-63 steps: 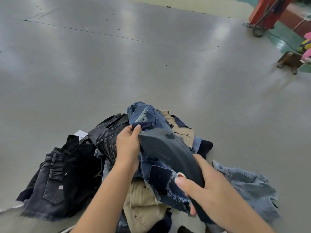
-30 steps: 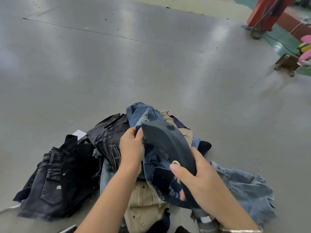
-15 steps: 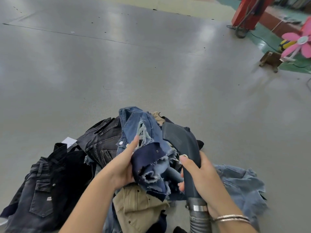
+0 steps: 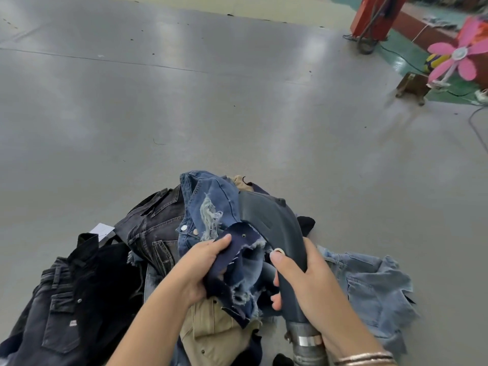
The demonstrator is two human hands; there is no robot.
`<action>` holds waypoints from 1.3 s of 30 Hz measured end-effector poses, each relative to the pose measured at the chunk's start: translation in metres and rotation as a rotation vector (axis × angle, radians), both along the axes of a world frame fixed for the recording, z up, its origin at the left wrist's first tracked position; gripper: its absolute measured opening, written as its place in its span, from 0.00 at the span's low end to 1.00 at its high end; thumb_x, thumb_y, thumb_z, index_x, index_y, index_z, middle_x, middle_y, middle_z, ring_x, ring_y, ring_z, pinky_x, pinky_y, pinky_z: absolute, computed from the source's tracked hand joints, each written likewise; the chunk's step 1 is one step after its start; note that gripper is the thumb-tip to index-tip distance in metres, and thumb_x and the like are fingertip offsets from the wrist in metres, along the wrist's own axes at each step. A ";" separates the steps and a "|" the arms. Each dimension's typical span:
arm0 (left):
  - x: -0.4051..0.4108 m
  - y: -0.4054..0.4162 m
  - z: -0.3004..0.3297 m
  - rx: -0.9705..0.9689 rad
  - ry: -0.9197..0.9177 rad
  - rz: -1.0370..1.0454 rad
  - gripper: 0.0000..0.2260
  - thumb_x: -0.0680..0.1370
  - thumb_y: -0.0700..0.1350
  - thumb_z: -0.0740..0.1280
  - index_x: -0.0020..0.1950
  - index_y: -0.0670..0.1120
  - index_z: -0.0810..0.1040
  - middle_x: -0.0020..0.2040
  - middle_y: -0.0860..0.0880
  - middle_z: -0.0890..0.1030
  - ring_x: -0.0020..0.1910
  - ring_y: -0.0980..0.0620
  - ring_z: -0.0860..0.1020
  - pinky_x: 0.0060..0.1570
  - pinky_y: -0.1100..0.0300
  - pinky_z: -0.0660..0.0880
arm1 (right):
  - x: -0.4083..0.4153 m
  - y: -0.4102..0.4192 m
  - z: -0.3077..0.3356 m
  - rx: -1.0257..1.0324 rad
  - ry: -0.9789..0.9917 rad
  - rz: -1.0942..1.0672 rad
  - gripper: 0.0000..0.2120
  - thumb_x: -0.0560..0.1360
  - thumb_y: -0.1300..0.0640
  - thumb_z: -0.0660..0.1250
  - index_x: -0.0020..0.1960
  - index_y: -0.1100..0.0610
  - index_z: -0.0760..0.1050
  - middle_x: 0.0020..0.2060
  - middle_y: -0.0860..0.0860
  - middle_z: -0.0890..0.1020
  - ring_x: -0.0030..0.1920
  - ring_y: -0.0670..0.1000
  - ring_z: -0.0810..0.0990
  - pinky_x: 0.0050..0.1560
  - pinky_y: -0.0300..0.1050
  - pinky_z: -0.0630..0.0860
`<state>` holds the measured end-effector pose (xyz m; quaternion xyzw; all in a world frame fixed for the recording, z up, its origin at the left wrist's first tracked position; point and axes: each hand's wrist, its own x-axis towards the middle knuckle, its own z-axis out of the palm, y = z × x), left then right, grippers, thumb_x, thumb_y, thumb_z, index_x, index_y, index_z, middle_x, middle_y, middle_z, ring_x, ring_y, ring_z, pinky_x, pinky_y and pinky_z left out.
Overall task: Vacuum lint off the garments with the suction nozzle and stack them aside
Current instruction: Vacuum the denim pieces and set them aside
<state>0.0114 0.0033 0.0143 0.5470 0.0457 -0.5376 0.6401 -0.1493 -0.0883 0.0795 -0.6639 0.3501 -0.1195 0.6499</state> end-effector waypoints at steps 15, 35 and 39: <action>0.002 -0.007 0.002 -0.185 -0.270 0.525 0.08 0.81 0.46 0.61 0.53 0.47 0.79 0.47 0.47 0.85 0.43 0.51 0.84 0.40 0.57 0.78 | 0.005 0.030 0.001 -0.033 0.008 0.103 0.07 0.74 0.49 0.67 0.46 0.38 0.71 0.29 0.48 0.78 0.25 0.53 0.77 0.31 0.42 0.78; 0.003 -0.007 0.006 -0.194 -0.312 0.437 0.09 0.82 0.44 0.60 0.58 0.45 0.78 0.50 0.43 0.84 0.46 0.48 0.82 0.42 0.55 0.79 | 0.011 0.017 0.006 -0.025 0.005 0.160 0.04 0.75 0.49 0.66 0.45 0.40 0.73 0.29 0.50 0.78 0.26 0.55 0.77 0.30 0.45 0.78; 0.000 -0.010 0.007 -0.211 -0.313 0.433 0.08 0.82 0.43 0.60 0.57 0.46 0.78 0.50 0.45 0.84 0.48 0.48 0.83 0.47 0.53 0.78 | 0.018 0.006 0.007 -0.039 -0.018 0.119 0.05 0.75 0.49 0.66 0.50 0.46 0.72 0.29 0.50 0.78 0.27 0.56 0.78 0.34 0.51 0.80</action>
